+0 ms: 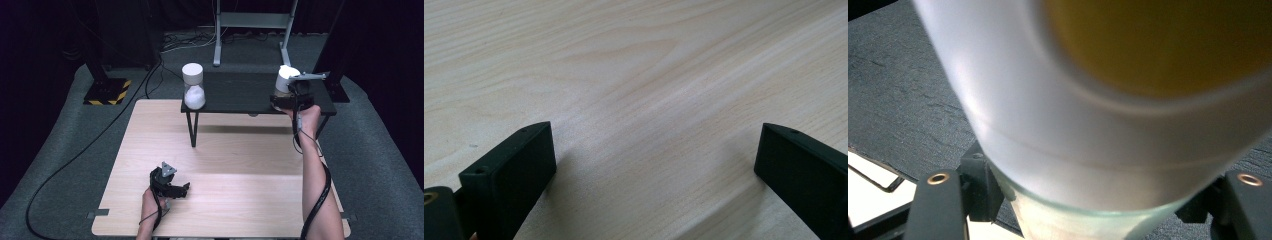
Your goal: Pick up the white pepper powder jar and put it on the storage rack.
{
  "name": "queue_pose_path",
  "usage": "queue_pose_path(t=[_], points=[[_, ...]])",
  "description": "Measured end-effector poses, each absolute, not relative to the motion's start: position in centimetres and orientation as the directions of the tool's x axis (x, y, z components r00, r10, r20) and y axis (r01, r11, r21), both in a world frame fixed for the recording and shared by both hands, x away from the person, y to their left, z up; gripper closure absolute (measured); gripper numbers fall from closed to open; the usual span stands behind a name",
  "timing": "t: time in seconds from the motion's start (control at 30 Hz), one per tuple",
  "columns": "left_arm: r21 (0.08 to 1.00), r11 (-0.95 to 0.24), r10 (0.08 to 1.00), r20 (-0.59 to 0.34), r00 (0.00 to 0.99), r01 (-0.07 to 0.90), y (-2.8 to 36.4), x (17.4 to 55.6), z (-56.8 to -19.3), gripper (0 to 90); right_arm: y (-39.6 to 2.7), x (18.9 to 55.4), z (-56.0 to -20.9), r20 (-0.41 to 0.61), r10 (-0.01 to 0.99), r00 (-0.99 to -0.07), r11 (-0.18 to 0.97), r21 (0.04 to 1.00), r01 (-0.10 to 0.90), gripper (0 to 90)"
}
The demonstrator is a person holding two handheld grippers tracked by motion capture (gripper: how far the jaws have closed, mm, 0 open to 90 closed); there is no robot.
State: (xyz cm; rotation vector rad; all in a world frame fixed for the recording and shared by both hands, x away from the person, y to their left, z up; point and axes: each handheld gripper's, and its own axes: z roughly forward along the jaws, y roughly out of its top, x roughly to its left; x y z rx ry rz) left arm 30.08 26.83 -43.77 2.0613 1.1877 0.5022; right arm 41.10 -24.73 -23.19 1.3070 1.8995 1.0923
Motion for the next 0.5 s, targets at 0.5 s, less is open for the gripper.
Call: queue_pose_path(t=[0.5], points=[[0.732, -0.334, 0.863, -0.016, 0.504, 0.594, 26.9, 30.1, -43.8, 3.1, -23.8, 38.9, -22.2, -0.078, 0.924, -0.373, 0.258, 0.849, 0.461, 0.0]])
